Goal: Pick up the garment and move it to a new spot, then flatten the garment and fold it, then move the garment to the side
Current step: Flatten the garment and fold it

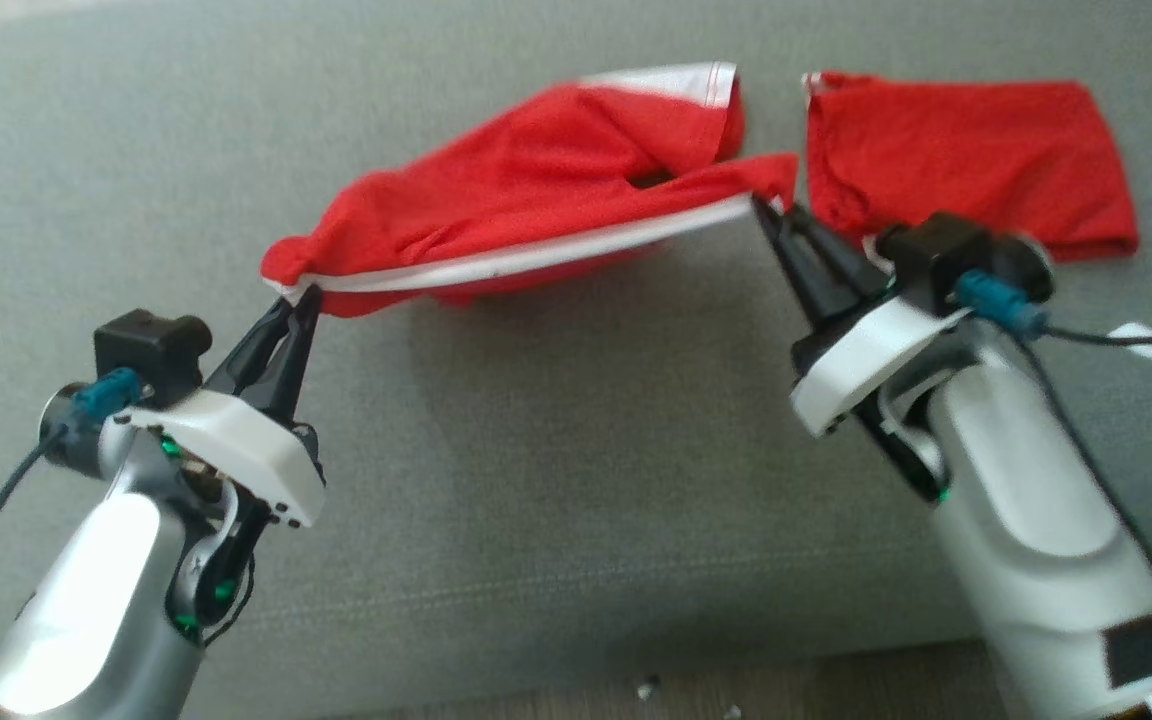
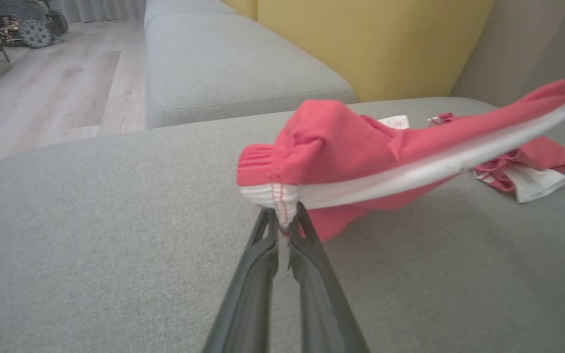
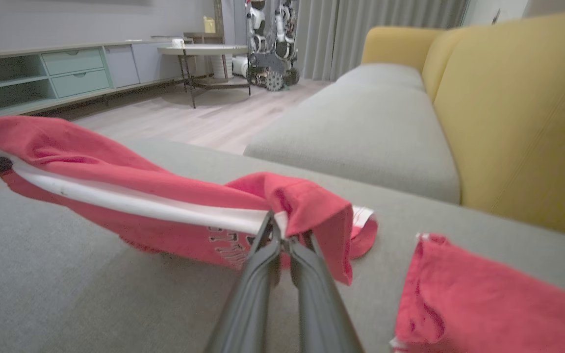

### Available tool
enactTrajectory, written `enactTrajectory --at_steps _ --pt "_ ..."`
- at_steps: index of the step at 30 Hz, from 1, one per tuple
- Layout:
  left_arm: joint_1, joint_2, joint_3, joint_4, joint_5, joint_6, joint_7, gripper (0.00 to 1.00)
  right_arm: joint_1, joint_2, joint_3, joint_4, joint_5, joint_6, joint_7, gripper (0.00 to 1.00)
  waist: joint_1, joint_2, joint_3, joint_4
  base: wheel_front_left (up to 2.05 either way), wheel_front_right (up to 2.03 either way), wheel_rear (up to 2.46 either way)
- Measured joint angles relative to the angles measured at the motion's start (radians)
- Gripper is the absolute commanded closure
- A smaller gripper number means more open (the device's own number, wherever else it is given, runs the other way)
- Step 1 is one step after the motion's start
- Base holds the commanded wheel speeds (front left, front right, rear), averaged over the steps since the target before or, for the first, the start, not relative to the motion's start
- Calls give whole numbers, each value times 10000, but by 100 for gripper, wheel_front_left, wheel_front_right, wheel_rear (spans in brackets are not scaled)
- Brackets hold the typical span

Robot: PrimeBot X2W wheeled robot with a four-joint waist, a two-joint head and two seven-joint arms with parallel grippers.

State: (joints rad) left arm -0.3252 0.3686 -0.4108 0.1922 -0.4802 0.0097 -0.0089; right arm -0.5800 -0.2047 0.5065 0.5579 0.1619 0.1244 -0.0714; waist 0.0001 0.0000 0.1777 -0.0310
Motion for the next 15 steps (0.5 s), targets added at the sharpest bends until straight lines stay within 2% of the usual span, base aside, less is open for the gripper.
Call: enactTrajectory --at_steps 8,15 --pt "302 474 178 -2098 -420 190 901 100 -174 -1160 96 -2757 17 0 1256 100 0 0 -1182 40 0 0 0" --pt "943 940 389 -4148 -497 798 1952 100 -146 -1944 -230 -5106 420 2 3047 100 -1 0 -1875 58 0 0 0"
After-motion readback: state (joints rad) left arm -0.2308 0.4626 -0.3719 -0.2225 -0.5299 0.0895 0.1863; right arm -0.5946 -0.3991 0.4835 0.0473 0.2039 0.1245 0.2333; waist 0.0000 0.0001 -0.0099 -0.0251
